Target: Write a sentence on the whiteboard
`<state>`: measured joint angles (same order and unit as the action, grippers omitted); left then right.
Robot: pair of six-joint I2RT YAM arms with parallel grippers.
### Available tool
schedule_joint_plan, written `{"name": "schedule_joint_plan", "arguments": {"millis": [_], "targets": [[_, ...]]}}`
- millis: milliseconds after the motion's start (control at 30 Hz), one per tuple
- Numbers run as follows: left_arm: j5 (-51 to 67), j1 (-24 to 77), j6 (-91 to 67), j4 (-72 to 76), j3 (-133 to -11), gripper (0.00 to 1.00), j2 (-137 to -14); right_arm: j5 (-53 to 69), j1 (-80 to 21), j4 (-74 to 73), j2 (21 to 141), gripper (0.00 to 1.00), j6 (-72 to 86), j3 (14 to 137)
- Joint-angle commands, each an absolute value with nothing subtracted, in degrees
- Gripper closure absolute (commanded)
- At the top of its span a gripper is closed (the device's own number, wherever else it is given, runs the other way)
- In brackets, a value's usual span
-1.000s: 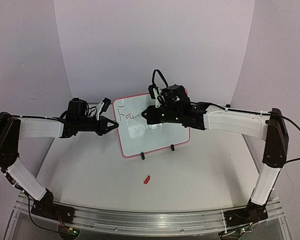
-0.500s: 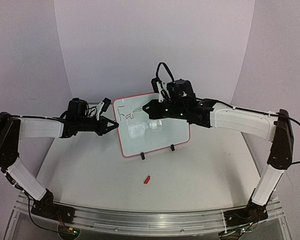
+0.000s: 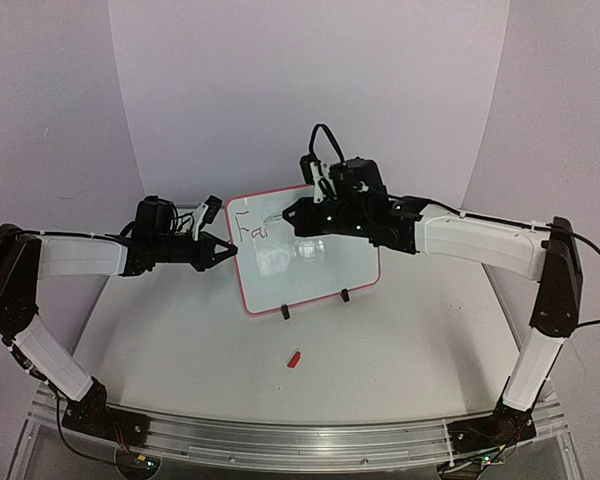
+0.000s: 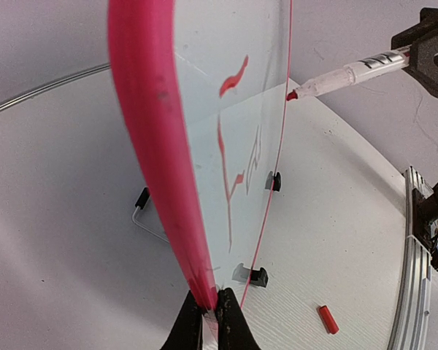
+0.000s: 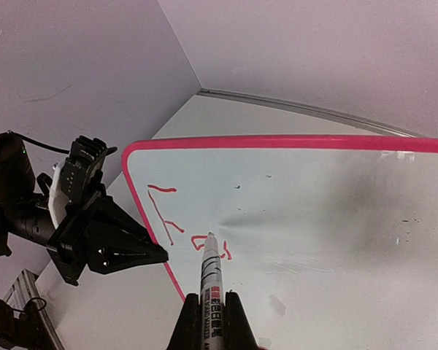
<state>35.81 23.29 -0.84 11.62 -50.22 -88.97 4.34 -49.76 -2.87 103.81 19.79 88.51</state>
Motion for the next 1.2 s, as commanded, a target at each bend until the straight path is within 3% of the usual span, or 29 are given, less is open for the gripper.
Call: {"name": "schedule_joint_plan", "arguments": {"millis": [0, 567, 900, 1167], "targets": [[31.39, 23.21, 3.26, 10.41, -51.13, 1.0, -90.66, 3.09, -49.51, -1.17, 105.15, 1.0, 19.78, 90.97], [31.59, 23.2, 3.28, 10.37, -50.98, 1.0, -90.41, 0.8, -49.47, -1.19, 106.67, 1.0, 19.17, 91.41], [31.39, 23.26, 3.19, 10.37, -51.06, 1.0, -90.46, 3.51, -49.45, -0.44, 99.31, 1.0, 19.88, 84.97], [31.57, 23.24, 3.19, 10.37, -50.98, 1.0, -90.54, 2.2, -49.33, -0.44, 100.66, 1.0, 19.61, 84.77]]}}
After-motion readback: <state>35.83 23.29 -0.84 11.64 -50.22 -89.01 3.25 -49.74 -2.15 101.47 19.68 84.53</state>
